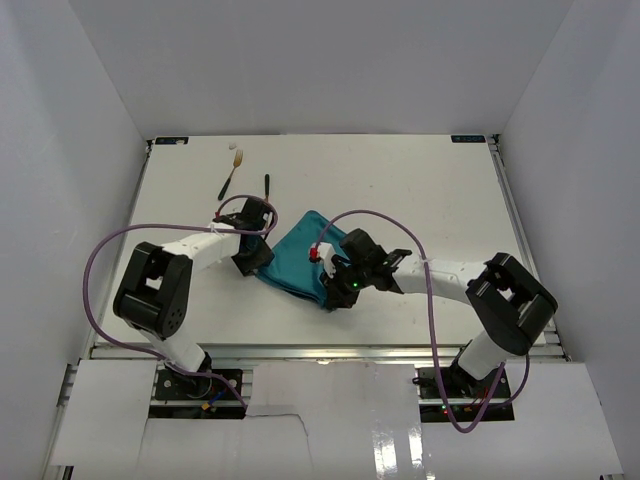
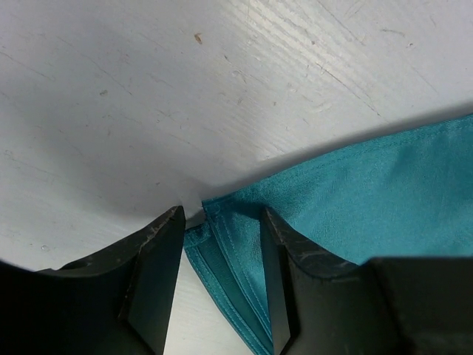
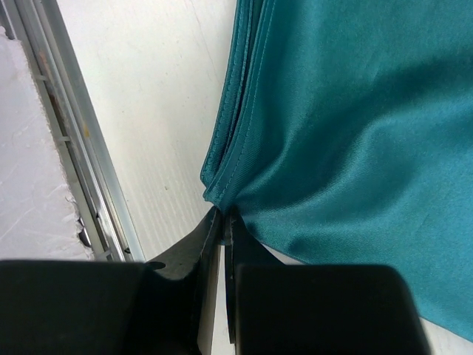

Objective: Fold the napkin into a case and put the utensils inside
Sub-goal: Fold the napkin at the center of the board.

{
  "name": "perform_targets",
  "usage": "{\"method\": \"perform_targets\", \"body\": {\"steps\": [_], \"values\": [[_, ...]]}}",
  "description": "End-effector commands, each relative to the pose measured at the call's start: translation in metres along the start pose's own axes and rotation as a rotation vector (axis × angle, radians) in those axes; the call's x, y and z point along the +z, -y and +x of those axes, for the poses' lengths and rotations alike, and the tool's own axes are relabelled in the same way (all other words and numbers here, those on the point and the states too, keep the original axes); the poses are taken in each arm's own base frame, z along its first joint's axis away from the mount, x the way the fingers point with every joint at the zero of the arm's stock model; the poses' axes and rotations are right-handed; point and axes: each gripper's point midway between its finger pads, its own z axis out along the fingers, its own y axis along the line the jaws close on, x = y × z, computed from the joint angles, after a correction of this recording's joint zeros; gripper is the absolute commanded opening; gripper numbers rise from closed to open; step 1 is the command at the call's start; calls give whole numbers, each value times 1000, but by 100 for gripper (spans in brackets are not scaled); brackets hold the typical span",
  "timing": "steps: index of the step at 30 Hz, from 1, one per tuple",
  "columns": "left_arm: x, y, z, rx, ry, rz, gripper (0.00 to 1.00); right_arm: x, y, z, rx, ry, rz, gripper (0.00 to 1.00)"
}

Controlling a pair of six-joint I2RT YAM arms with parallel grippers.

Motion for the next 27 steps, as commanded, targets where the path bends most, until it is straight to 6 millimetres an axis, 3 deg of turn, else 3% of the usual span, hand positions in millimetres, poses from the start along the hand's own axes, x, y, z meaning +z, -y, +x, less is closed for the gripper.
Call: {"method": "perform_targets", "body": {"steps": [1,3,6,10,12,18,27], "values": [[4,-3,13,-15,-46,13,56,-1,-1,-6,-6,35,17,8],[6,-5,14,-12,-48,6,54,-1,0,-6,-2,30,23,8],[9,-6,14,-18,-37,-3,42,-2,0,-9,-8,44,24,8],[9,6,10,-20,-40,31,9,-3,0,-11,-3,54,28,8],[9,9,10,-9,-44,40,1,-3,0,-11,5,53,34,8],[-6,14,2,4,-9,88,0,-7,-1,-15,30,52,41,8],[-39,20,-13,20,52,167,0,-17,-33,-30,48,102,-108,8]]}}
